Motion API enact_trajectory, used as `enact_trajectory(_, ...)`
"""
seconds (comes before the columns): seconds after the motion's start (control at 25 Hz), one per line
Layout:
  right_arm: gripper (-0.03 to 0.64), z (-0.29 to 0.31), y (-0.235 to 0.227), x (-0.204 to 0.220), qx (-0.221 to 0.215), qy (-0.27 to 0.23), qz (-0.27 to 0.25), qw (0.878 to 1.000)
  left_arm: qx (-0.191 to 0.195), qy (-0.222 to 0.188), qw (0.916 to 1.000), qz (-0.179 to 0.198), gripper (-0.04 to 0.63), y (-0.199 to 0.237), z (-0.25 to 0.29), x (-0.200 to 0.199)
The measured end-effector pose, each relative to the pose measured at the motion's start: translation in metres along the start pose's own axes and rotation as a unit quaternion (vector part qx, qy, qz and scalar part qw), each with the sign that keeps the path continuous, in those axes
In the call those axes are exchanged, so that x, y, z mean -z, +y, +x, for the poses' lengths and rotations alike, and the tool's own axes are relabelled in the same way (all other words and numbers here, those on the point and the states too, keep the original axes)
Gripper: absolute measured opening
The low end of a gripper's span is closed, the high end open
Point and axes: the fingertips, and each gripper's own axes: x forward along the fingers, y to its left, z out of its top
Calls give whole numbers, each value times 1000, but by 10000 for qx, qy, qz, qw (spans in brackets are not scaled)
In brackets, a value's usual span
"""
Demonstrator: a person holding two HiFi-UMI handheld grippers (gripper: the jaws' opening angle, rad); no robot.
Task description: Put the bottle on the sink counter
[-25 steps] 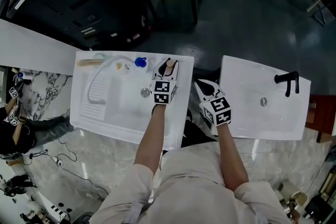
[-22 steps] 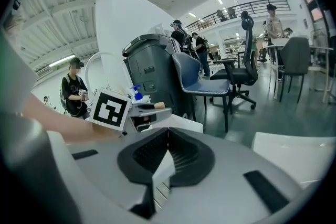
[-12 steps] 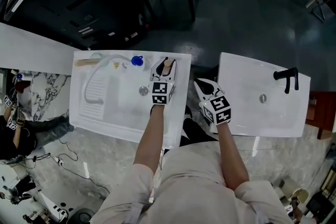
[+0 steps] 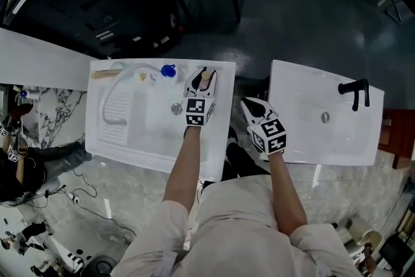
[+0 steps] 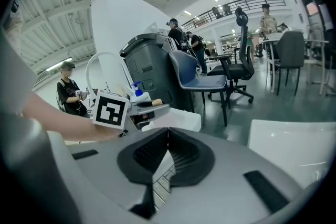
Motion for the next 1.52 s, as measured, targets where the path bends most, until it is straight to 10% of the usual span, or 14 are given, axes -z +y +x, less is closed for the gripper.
enact_trajectory(1.52,6,-32,18,2,401,-112,-107,9991,325,6,9994,-136,264,-7,-20,-32)
